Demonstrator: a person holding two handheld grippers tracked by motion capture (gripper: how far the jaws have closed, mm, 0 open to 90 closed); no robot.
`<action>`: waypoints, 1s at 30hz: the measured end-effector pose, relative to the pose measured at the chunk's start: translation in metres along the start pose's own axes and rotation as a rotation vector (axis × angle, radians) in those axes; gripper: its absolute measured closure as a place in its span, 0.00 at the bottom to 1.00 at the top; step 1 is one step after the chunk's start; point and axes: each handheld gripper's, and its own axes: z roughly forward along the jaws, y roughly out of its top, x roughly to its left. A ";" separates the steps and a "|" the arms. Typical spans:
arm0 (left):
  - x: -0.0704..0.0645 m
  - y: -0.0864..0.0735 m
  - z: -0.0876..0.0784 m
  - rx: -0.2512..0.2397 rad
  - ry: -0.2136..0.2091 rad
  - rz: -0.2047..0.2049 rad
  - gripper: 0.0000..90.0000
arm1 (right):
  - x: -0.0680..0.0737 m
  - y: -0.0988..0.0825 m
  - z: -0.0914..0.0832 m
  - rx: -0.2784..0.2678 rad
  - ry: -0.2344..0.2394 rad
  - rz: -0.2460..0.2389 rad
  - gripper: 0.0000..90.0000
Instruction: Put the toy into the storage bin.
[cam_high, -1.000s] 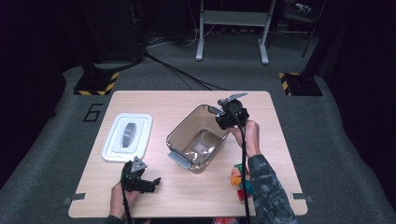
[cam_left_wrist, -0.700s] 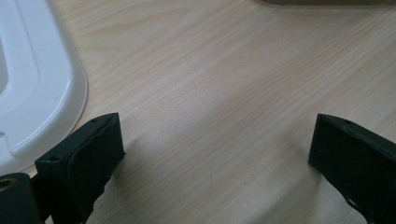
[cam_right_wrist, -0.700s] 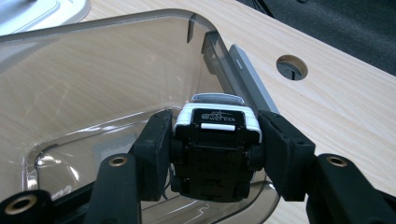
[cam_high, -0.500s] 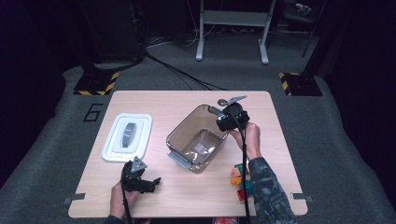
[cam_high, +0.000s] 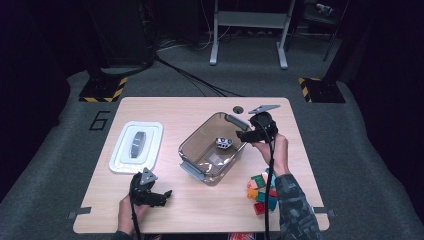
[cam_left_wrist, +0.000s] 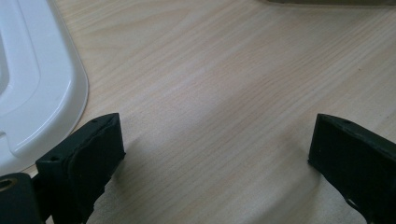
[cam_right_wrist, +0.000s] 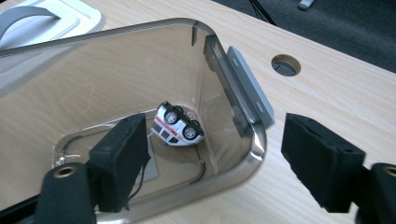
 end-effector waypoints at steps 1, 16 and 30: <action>0.000 0.000 0.000 -0.001 -0.003 -0.005 0.03 | -0.001 -0.002 -0.003 0.000 0.001 0.005 0.22; 0.000 0.000 0.000 0.001 0.000 0.005 0.03 | -0.018 -0.055 -0.028 0.070 -0.036 0.066 0.07; 0.000 0.000 0.000 -0.001 0.001 0.005 0.03 | -0.045 -0.117 -0.007 0.189 -0.044 0.204 0.04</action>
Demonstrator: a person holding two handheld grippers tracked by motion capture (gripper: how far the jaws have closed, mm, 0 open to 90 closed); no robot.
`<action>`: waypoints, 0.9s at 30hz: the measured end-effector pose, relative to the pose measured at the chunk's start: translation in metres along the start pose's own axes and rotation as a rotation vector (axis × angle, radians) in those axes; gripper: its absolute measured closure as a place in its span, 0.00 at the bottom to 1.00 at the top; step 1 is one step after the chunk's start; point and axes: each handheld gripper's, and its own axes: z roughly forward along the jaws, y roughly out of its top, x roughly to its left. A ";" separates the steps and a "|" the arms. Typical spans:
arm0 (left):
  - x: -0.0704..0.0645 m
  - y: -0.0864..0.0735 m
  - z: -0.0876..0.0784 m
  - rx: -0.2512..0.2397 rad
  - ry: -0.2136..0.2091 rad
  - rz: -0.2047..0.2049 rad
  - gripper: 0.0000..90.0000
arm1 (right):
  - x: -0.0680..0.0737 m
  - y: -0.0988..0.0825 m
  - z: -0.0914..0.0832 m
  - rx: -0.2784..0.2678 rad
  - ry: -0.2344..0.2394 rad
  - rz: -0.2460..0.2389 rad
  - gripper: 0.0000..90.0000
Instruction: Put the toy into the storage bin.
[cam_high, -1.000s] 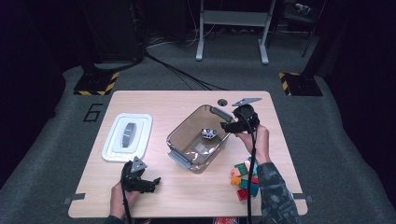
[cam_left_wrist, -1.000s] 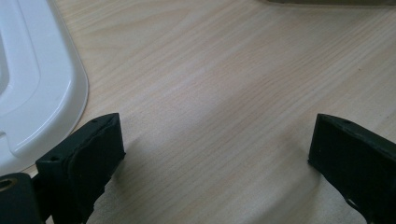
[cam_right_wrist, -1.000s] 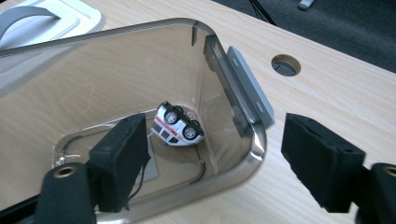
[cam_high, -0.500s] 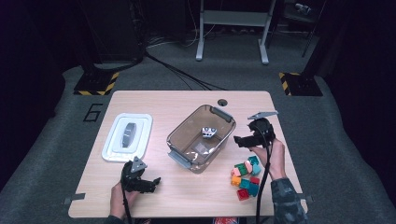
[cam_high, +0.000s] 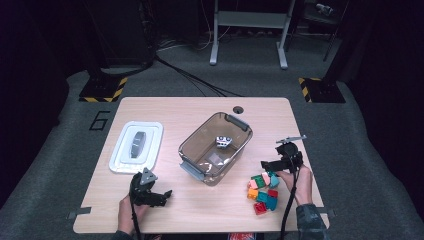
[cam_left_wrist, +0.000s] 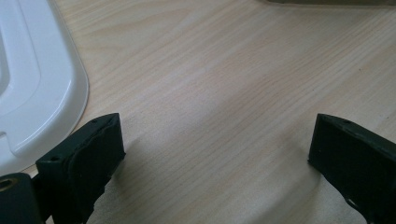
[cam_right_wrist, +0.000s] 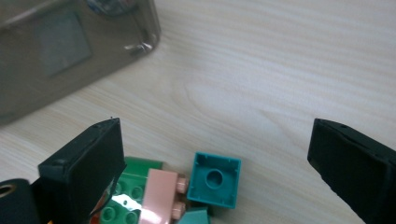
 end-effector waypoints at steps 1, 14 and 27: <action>0.000 0.000 0.000 0.001 -0.001 -0.002 0.03 | -0.003 -0.003 0.003 0.008 -0.004 0.004 0.04; 0.000 0.000 0.000 0.002 0.000 -0.002 0.03 | -0.018 -0.023 0.024 0.050 -0.054 0.092 0.16; 0.000 0.000 0.000 0.001 0.001 -0.004 0.03 | -0.018 -0.023 0.032 0.096 -0.042 0.083 0.55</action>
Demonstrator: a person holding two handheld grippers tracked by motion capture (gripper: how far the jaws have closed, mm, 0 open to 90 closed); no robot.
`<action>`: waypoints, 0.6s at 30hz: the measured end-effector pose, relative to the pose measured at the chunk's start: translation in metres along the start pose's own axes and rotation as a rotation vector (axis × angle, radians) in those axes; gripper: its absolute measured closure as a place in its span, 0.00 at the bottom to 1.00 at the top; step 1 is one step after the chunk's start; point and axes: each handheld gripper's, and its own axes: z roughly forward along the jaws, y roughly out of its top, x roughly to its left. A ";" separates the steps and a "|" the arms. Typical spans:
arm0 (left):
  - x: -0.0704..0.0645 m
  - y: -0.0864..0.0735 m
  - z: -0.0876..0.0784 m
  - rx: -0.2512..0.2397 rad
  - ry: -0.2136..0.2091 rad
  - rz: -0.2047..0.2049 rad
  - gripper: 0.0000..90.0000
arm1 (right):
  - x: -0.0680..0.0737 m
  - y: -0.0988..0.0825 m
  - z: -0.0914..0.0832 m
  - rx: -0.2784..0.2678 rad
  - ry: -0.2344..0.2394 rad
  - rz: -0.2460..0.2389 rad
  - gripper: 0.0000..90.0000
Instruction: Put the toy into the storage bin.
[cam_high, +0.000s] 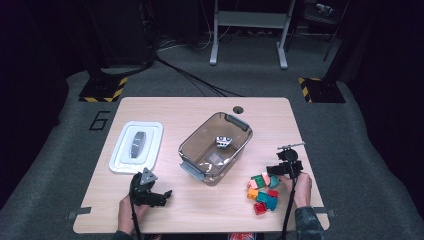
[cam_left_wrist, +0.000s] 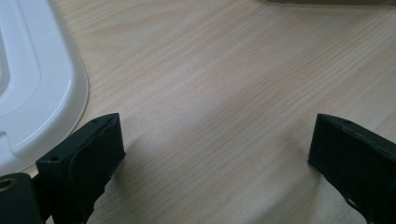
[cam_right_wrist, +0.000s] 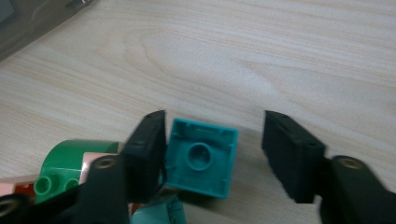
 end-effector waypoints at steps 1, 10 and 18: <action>0.000 0.000 0.000 0.001 0.000 0.002 0.03 | 0.001 0.000 0.000 -0.005 -0.011 0.000 0.60; 0.000 0.000 0.000 0.000 0.000 0.002 0.03 | 0.002 -0.002 0.001 -0.017 -0.027 0.003 0.65; 0.000 0.000 0.000 -0.001 0.000 0.004 0.03 | 0.002 0.002 -0.006 -0.047 -0.018 0.012 0.65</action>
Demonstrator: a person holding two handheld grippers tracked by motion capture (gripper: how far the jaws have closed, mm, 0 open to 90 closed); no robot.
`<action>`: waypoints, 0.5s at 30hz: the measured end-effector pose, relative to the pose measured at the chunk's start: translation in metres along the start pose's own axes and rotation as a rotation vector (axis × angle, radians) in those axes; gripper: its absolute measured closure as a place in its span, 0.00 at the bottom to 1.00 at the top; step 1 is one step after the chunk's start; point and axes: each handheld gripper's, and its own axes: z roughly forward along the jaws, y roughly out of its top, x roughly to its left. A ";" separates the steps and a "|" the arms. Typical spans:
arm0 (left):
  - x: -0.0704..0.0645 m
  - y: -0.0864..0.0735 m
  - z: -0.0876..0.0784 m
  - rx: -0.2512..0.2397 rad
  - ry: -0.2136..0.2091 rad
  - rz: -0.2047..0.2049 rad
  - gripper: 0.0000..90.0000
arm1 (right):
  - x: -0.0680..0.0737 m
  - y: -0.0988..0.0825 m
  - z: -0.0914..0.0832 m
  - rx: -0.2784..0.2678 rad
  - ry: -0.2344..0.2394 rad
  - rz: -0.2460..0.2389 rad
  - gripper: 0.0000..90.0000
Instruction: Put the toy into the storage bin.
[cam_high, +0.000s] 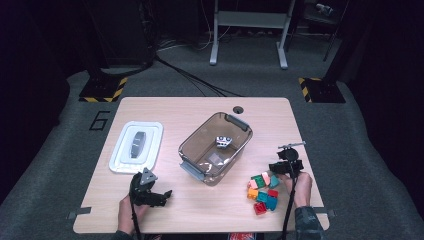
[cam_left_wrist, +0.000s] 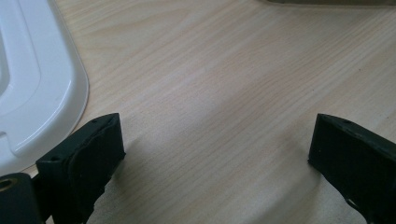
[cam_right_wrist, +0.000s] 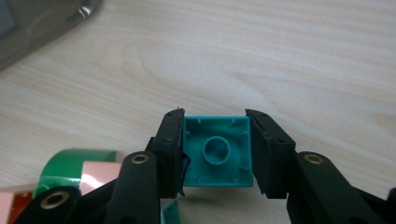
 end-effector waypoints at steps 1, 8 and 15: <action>0.000 0.000 0.000 0.002 -0.001 -0.004 0.03 | -0.001 0.001 -0.001 -0.007 0.007 -0.008 0.65; 0.000 0.000 0.000 -0.001 -0.004 -0.010 0.03 | 0.002 0.014 -0.015 -0.042 0.004 -0.011 0.65; 0.000 0.000 0.000 0.002 -0.002 -0.008 0.03 | 0.006 0.025 -0.026 -0.071 -0.002 -0.034 0.65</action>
